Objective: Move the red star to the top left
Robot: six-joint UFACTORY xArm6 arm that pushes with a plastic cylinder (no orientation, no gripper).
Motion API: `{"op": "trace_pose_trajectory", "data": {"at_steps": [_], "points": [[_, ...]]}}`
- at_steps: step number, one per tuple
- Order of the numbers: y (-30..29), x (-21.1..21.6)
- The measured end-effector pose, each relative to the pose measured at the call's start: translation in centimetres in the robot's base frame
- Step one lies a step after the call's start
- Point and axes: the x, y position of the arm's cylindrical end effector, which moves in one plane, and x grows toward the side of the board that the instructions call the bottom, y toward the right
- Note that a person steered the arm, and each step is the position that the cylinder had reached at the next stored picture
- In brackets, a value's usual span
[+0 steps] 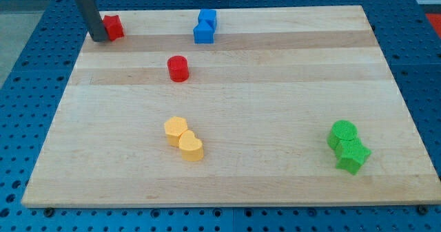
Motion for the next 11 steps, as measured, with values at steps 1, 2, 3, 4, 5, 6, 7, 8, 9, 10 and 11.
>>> {"op": "trace_pose_trajectory", "data": {"at_steps": [1,2,3,4,5,6,7,8,9,10,11], "points": [[0.0,0.1],[1.2,2.7],[2.6,2.8],[2.8,0.6],[2.8,-0.6],[2.5,-0.7],[2.6,-0.7],[6.9,-0.6],[10.6,-1.2],[11.9,-3.0],[14.0,-3.4]]}}
